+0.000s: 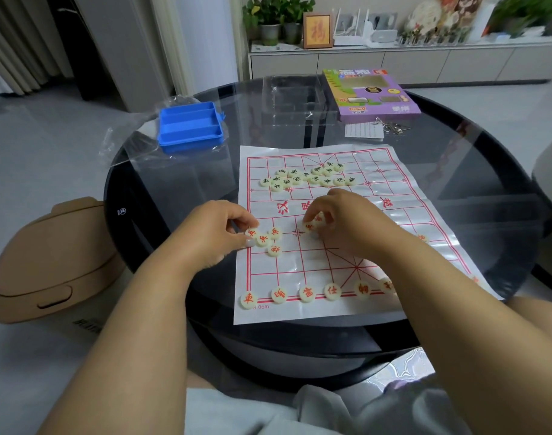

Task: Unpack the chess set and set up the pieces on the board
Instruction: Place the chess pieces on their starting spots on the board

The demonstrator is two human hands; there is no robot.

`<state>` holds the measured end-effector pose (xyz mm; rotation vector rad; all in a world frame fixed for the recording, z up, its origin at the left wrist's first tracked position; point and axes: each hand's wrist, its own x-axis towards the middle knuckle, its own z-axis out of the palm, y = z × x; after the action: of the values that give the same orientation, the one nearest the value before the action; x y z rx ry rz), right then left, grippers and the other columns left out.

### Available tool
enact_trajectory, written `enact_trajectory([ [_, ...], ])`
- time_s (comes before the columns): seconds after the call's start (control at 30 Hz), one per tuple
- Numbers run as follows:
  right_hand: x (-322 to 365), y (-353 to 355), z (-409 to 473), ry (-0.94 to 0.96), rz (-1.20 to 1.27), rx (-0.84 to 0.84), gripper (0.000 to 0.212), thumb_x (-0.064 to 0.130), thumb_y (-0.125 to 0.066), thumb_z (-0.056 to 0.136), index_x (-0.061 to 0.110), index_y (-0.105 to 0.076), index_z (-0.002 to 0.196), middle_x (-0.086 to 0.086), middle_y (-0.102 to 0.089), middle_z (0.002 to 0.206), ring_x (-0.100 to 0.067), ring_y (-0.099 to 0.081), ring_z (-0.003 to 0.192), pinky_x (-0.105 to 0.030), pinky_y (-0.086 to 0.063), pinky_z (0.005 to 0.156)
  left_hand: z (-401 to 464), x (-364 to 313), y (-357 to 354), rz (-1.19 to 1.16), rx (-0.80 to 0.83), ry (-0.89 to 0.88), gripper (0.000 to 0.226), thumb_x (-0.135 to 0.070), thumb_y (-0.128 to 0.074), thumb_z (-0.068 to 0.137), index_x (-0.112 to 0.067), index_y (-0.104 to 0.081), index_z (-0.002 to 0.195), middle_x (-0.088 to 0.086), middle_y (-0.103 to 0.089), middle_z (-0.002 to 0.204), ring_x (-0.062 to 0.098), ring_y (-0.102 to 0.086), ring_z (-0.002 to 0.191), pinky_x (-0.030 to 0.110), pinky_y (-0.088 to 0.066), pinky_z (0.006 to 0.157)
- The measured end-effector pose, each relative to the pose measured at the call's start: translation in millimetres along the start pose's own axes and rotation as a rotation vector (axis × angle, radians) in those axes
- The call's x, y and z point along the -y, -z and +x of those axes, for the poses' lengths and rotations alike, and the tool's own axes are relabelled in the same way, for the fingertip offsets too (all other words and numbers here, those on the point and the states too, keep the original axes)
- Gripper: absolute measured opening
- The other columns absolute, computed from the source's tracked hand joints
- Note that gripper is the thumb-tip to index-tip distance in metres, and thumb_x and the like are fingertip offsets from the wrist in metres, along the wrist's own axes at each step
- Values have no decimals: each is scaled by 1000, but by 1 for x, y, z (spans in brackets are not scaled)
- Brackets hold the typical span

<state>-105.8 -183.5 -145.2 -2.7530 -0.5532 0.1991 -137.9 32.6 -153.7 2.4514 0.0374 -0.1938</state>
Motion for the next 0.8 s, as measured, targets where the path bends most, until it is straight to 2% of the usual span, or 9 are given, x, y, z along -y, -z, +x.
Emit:
enact_trajectory([
  [0.17,1,0,-1,1,13,0,28,21,-63,88,29,-64,115,0,-53,109,-18,-53,93,-25,-45,76,0,-1,0,5,-1,4,31,-22,-74,80,-25,-67,110,-12,-59,103,10,-58,82,14,-46,60],
  [0.3,6,-8,1,41,39,-22,25,25,-63,87,29,-64,112,5,-48,98,-13,-48,83,-22,-37,68,0,-1,0,8,-2,6,32,-22,-74,80,-25,-67,111,-11,-59,105,10,-58,82,14,-47,61],
  [0.43,8,-9,3,68,47,-17,26,26,-64,87,30,-64,113,6,-47,95,-11,-46,79,-17,-36,60,0,0,0,-1,-2,0,32,-21,-74,81,-24,-67,111,-11,-59,106,10,-58,82,14,-46,61],
  [0.53,1,0,0,50,76,-54,27,23,-64,88,29,-64,114,5,-51,96,-13,-50,81,-20,-39,65,0,0,0,-6,6,-13,32,-21,-74,80,-24,-67,112,-11,-59,105,10,-58,79,13,-44,59],
  [0.67,-18,19,-2,-27,91,-146,25,20,-63,88,26,-65,112,5,-54,92,-13,-51,80,-18,-36,58,-1,0,2,-22,20,-21,34,-22,-75,79,-25,-66,111,-12,-59,106,10,-59,83,14,-48,62],
  [0.8,-20,22,-4,-29,80,-67,31,13,-62,88,25,-64,116,6,-55,96,-15,-54,89,-24,-43,72,-1,-2,1,-39,31,-19,34,-23,-77,77,-29,-65,107,-12,-58,108,10,-60,87,18,-53,69],
])
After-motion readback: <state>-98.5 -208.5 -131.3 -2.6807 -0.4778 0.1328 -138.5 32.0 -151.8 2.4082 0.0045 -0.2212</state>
